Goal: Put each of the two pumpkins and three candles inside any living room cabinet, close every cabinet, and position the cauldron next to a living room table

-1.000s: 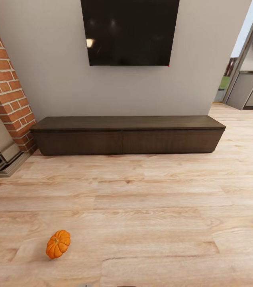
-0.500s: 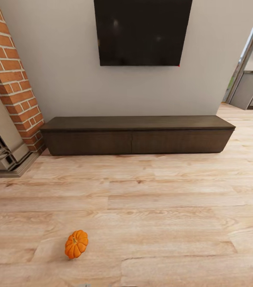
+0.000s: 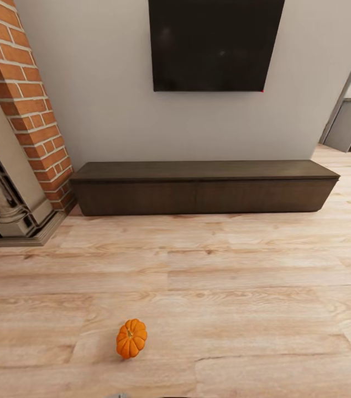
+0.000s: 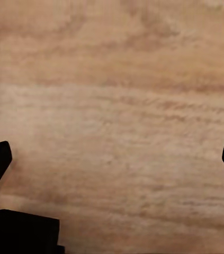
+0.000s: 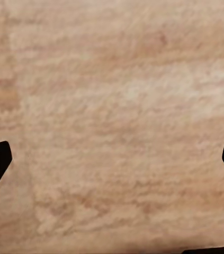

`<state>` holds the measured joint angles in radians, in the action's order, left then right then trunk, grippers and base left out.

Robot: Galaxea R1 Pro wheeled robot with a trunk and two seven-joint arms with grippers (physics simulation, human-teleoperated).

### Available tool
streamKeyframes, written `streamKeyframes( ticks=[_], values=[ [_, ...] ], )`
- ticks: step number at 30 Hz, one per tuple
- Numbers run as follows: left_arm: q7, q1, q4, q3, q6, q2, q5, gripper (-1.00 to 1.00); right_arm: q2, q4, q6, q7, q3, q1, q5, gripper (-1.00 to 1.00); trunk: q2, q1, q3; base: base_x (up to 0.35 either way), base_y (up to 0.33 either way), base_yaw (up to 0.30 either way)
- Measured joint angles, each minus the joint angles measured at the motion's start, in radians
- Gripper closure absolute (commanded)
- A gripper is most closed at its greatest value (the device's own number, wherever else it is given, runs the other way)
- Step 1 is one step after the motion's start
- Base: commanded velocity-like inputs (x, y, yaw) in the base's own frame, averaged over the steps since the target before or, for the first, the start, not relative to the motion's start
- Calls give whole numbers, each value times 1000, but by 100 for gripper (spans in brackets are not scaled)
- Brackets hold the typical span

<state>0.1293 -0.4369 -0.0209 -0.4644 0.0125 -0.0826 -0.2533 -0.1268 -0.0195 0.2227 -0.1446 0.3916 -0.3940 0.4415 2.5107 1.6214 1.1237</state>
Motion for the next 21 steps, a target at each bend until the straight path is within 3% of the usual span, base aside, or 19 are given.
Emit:
streamKeyframes(
  ticks=[21],
  values=[
    [0, 0, 0, 0, 0, -1, 0, -100, 1, 0, -3, -1, 0, 0, -3, -100, 0, 0, 0, 0, 331, 0]
  ],
)
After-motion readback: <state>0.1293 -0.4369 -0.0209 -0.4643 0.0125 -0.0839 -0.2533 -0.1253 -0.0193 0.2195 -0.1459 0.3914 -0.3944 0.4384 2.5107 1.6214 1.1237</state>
